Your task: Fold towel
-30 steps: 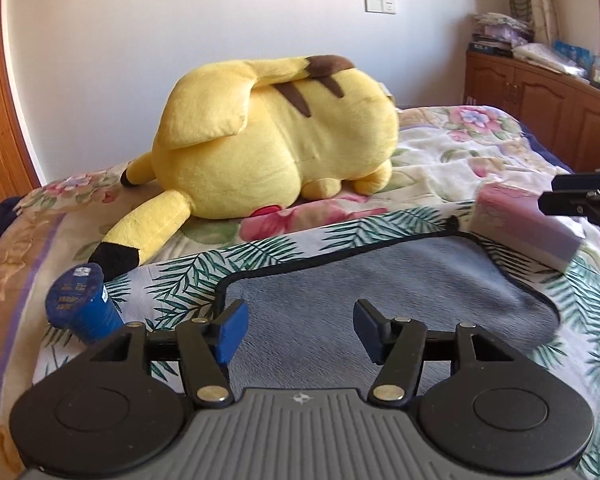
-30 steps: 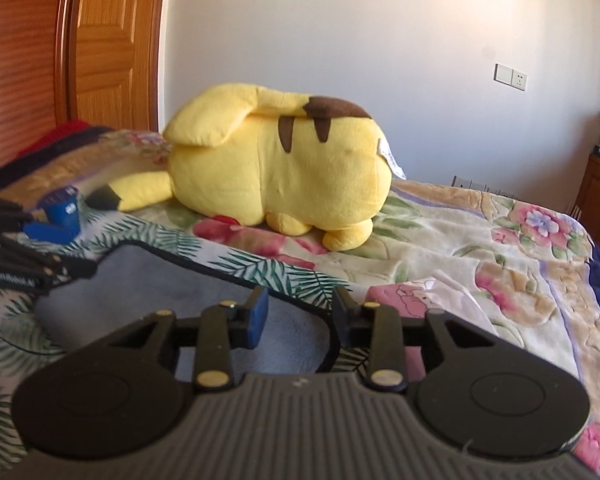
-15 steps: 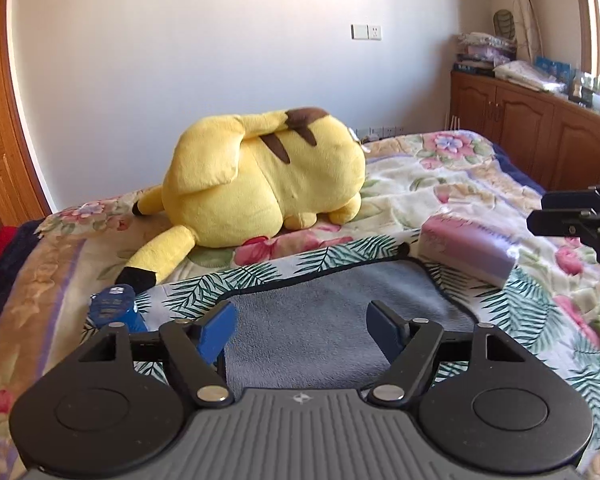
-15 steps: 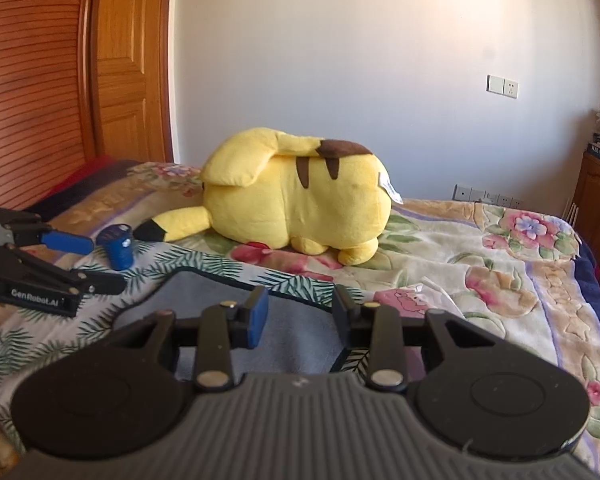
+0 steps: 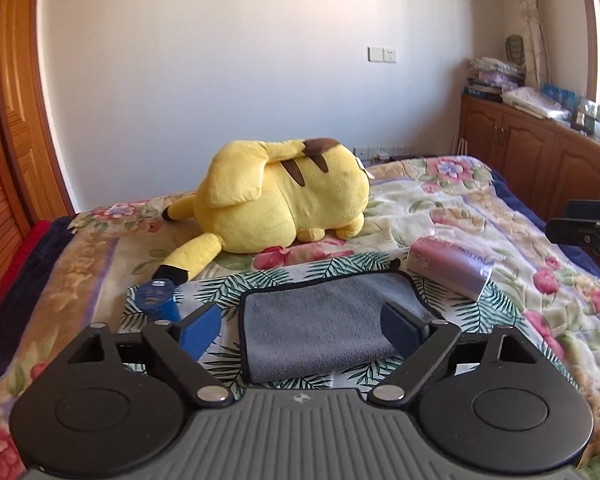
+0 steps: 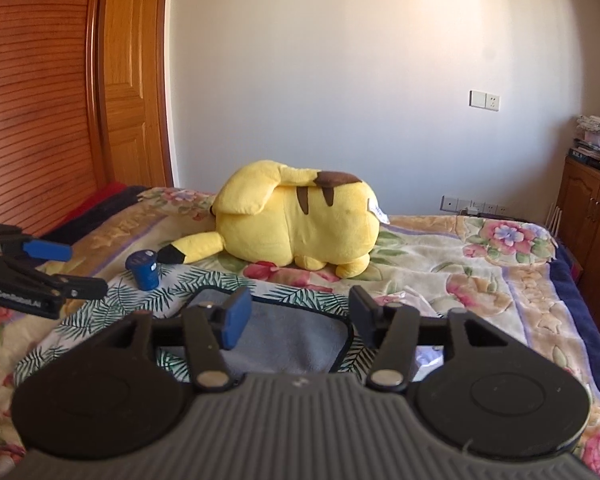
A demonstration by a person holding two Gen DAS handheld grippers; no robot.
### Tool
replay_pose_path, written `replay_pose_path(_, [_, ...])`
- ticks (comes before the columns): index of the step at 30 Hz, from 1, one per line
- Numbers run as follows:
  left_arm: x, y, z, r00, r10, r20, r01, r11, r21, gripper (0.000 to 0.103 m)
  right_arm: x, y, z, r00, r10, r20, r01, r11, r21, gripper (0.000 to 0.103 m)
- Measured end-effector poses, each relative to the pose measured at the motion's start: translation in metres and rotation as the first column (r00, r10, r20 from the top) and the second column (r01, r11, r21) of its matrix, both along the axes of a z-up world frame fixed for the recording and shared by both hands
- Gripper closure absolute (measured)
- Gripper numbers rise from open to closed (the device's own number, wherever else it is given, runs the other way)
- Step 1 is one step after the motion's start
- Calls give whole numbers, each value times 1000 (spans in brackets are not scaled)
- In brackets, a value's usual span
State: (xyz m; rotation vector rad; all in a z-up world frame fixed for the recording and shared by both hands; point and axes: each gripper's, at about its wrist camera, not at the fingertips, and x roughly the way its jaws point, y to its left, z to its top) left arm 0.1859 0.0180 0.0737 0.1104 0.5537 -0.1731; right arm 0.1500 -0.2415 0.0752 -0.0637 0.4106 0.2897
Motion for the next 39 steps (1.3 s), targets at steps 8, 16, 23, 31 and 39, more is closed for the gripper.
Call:
replay_pose_path(8, [-31, 4, 23, 999, 25, 34, -25, 1000, -16, 20, -23, -3, 18, 1000, -20, 17, 19, 999, 29, 36])
replay_pose_path(16, [-61, 3, 46, 997, 33, 76, -30, 999, -44, 16, -46, -5, 31, 998, -37, 45, 35, 999, 39, 24])
replay_pose_path(23, [-89, -4, 52, 993, 35, 114, -30, 999, -41, 16, -69, -8, 33, 996, -61, 67, 58, 997, 51, 9])
replay_pose_path(31, [-123, -5, 41, 992, 51, 118, -47, 998, -35, 16, -94, -6, 28, 994, -78, 75, 74, 995, 64, 0])
replay_pose_path(39, [-160, -7, 38, 992, 37, 123, -31, 998, -47, 16, -123, -5, 27, 992, -87, 92, 80, 994, 80, 0])
